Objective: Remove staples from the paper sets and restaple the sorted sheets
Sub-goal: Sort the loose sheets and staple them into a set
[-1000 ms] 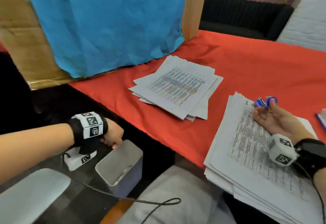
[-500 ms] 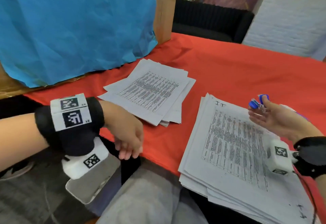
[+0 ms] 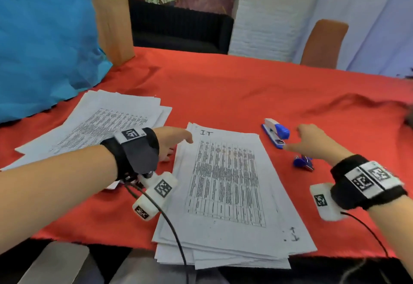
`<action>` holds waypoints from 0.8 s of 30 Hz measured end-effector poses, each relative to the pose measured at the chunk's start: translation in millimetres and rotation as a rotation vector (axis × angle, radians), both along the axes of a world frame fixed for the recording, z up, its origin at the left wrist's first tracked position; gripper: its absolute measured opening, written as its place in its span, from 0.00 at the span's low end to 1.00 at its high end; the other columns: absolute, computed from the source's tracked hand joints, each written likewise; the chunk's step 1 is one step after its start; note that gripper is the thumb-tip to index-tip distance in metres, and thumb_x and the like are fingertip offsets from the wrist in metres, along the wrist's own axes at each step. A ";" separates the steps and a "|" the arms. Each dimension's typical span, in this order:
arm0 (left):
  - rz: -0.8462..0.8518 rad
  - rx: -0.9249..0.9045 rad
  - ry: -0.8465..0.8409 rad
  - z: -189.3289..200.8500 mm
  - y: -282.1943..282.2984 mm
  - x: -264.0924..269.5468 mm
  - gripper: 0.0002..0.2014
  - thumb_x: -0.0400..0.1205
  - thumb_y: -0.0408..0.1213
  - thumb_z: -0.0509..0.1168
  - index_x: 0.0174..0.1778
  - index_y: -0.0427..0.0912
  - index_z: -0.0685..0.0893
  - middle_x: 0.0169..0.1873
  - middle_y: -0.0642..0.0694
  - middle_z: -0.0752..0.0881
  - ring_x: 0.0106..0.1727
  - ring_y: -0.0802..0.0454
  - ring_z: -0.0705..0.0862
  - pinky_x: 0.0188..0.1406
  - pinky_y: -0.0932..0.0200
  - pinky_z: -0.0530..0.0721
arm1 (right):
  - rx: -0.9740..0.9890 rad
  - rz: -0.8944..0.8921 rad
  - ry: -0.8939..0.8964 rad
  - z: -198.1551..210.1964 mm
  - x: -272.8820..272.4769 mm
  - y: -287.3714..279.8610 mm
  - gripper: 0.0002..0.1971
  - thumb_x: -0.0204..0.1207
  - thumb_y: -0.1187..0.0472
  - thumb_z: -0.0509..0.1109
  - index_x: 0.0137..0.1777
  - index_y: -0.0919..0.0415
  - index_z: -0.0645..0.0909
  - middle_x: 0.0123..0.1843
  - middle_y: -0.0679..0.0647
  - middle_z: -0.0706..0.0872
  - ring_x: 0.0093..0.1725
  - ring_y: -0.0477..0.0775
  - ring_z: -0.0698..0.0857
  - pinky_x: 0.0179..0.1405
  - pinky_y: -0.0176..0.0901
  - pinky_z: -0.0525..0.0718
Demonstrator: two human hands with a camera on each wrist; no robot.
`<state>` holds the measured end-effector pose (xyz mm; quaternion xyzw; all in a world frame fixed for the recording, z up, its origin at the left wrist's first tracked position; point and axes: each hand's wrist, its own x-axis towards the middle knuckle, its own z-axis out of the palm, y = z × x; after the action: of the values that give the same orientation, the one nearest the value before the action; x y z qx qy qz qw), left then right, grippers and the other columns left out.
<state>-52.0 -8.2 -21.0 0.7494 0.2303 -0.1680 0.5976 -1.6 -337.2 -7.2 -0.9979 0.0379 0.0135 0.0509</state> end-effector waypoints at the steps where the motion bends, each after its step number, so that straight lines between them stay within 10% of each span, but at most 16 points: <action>1: 0.014 0.002 0.005 -2.9 1.2 2.1 0.34 0.78 0.34 0.68 0.79 0.41 0.61 0.77 0.38 0.66 0.77 0.41 0.67 0.72 0.48 0.69 | 0.170 -0.002 0.025 -0.8 -0.7 8.4 0.25 0.70 0.42 0.73 0.48 0.66 0.79 0.44 0.58 0.84 0.42 0.58 0.82 0.40 0.45 0.76; 4: 0.019 -0.008 0.041 -8.6 1.7 1.8 0.36 0.77 0.34 0.69 0.79 0.42 0.61 0.77 0.39 0.65 0.77 0.42 0.65 0.71 0.46 0.68 | 0.253 -0.020 0.280 -11.6 -11.2 33.2 0.25 0.73 0.38 0.67 0.43 0.63 0.78 0.44 0.56 0.86 0.41 0.58 0.87 0.42 0.46 0.86; 7: 0.017 -0.042 0.060 -14.2 -5.5 0.8 0.36 0.75 0.35 0.70 0.78 0.43 0.63 0.77 0.41 0.65 0.76 0.42 0.66 0.72 0.43 0.70 | 0.209 -0.030 0.330 -15.1 -20.2 50.3 0.20 0.78 0.42 0.66 0.38 0.60 0.71 0.40 0.54 0.77 0.34 0.55 0.77 0.30 0.42 0.74; 12: 0.002 -0.025 -0.008 -20.6 -26.3 1.6 0.34 0.80 0.37 0.67 0.80 0.37 0.60 0.80 0.37 0.59 0.80 0.37 0.60 0.75 0.42 0.62 | 0.554 -0.022 0.488 -14.3 -15.1 71.9 0.13 0.76 0.53 0.73 0.43 0.60 0.74 0.35 0.55 0.72 0.35 0.55 0.76 0.47 0.53 0.84; 16: -0.003 -0.074 -0.094 -21.2 -13.4 5.1 0.30 0.70 0.31 0.71 0.69 0.29 0.75 0.60 0.30 0.82 0.57 0.32 0.84 0.60 0.37 0.81 | 0.679 -0.013 0.476 -14.3 -11.6 71.5 0.22 0.75 0.55 0.75 0.63 0.66 0.75 0.53 0.59 0.79 0.50 0.58 0.81 0.46 0.49 0.86; 19: 0.076 -0.143 -0.405 -1.8 -7.5 12.4 0.17 0.75 0.32 0.65 0.60 0.39 0.81 0.50 0.35 0.88 0.50 0.34 0.88 0.54 0.35 0.85 | 0.997 -0.048 0.417 -14.9 -2.8 63.8 0.31 0.73 0.55 0.76 0.71 0.67 0.69 0.64 0.66 0.81 0.54 0.59 0.86 0.49 0.50 0.87; 24: 0.103 -0.043 -1.062 71.3 -17.8 19.5 0.13 0.81 0.26 0.55 0.59 0.42 0.75 0.47 0.51 0.85 0.45 0.56 0.83 0.46 0.58 0.83 | 1.527 0.182 0.067 35.0 19.0 81.8 0.14 0.76 0.76 0.63 0.61 0.71 0.78 0.57 0.65 0.86 0.46 0.56 0.87 0.42 0.45 0.85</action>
<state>-32.5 -26.0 50.3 0.7066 -0.0707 0.2594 0.6546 17.4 -255.4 27.8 -0.6841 -0.0626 0.0704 0.7232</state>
